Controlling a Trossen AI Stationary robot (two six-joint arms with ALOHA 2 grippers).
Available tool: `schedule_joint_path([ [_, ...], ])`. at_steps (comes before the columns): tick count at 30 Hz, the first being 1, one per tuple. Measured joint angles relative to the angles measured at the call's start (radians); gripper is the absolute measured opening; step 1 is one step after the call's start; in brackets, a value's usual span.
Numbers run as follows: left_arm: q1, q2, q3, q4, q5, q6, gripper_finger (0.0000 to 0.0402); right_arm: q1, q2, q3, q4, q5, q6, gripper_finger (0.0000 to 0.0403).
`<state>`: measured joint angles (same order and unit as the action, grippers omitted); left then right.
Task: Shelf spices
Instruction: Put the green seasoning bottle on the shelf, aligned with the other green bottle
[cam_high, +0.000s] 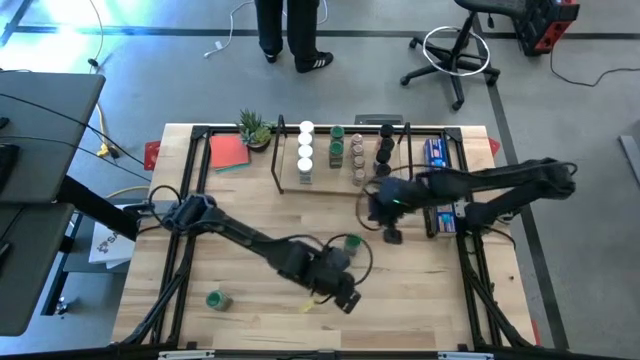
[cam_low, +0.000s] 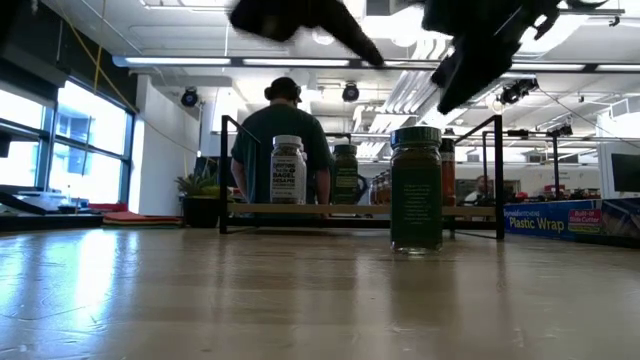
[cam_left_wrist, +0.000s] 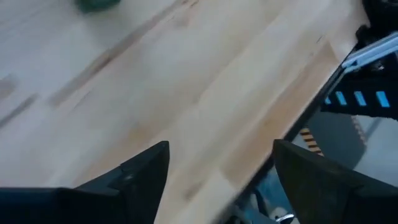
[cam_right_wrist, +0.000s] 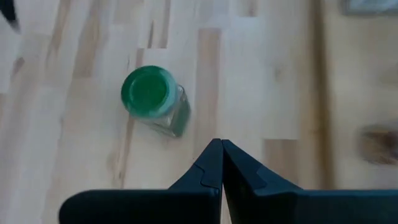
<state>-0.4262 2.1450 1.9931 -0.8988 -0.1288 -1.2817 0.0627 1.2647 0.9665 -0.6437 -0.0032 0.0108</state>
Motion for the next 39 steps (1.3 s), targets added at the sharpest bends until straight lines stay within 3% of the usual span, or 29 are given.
schedule_joint_path([
  [4,0.048,0.001,-0.127,0.127,0.025,0.068,0.0243,-0.073,0.122,0.000,0.029,-0.156,0.038,0.0000],
  [12,0.089,0.001,-0.218,0.146,-0.027,0.196,0.0135,-0.039,0.282,0.000,0.077,-0.175,0.162,0.0000],
  [17,0.109,0.001,-0.253,0.138,-0.076,0.255,0.0094,0.008,0.326,0.000,0.136,-0.181,0.262,0.0000],
  [25,0.154,-0.001,-0.259,0.125,-0.106,0.419,0.0080,0.107,0.334,0.000,0.197,-0.100,0.484,0.0000],
  [39,0.185,-0.105,-0.259,-0.086,-0.127,0.760,0.0079,0.199,0.334,0.000,0.329,0.066,0.800,0.0000],
])
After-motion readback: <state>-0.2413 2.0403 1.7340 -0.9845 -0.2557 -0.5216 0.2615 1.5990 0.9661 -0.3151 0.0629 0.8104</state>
